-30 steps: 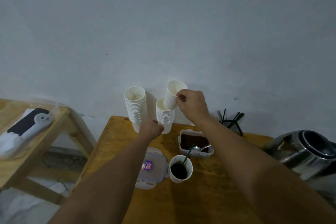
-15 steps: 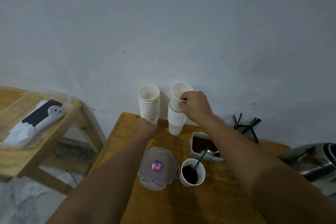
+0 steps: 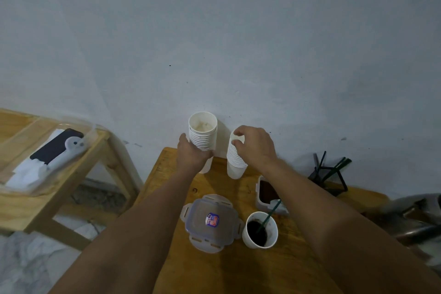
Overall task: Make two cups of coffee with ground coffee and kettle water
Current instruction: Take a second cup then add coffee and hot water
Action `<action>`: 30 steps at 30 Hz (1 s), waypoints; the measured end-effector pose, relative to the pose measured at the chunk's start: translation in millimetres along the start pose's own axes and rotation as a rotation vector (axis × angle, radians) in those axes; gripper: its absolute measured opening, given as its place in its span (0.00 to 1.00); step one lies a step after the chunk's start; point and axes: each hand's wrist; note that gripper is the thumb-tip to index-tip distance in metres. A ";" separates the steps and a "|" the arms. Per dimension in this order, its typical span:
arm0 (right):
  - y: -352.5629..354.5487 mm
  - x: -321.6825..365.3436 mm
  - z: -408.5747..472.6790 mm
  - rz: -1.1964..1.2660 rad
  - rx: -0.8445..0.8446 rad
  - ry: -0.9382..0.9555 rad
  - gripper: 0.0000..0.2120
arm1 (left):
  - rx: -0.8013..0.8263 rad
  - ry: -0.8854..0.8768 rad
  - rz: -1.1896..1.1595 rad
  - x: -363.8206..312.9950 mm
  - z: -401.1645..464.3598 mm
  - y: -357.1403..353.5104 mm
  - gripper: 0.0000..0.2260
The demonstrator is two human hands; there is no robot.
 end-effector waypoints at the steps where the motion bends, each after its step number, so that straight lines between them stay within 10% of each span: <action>1: 0.3 7.7 3.2 0.009 -0.011 0.043 0.16 | 0.009 -0.014 -0.005 -1.0 2.2 1.4 0.44; 19: 7.4 54.7 39.6 0.067 0.046 0.225 0.10 | 0.073 -0.154 0.032 11.9 25.3 6.6 0.36; 26: 41.9 47.0 28.2 0.164 -0.094 0.200 0.10 | 0.083 0.109 0.145 6.2 19.1 4.7 0.40; 30: 61.0 21.0 10.6 0.277 -0.162 0.115 0.10 | 0.092 0.277 0.223 3.7 -3.5 -0.9 0.24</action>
Point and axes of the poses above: each hand's wrist, its own z-axis towards the middle knuckle, its own y-axis out of the back of the hand, x = y × z, and after that the axes turned 10 degrees about -z, right-handed
